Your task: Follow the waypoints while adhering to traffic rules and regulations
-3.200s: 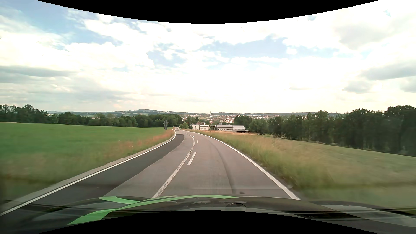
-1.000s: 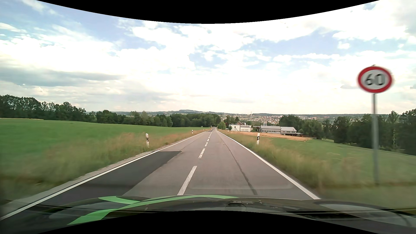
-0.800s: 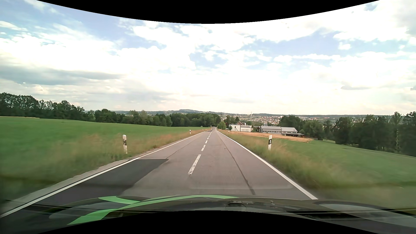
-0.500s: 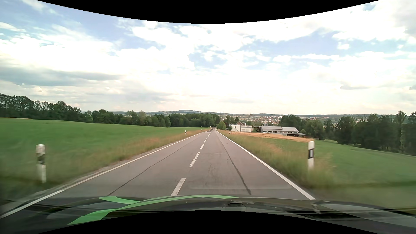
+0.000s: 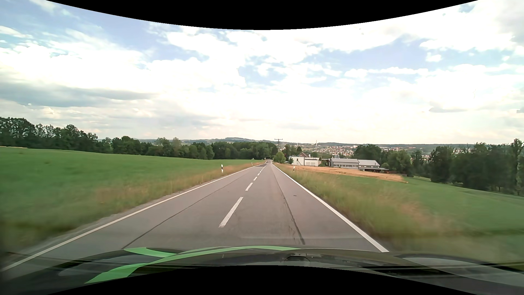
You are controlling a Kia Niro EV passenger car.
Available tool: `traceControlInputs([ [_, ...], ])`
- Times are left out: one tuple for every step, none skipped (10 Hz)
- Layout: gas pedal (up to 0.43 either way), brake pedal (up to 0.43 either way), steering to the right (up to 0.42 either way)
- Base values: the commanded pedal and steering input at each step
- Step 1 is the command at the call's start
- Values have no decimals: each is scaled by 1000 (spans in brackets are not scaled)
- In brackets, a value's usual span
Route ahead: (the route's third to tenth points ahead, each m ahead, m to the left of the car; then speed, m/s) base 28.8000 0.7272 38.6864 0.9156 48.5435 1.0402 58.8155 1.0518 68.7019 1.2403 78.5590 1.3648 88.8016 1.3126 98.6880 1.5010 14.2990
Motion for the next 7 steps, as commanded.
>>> traceControlInputs([
  [0,0,-2],
  [0,0,-2],
  [0,0,-3],
  [0,0,-5],
  [39,0,-5],
  [59,0,-6],
  [87,0,-7],
])
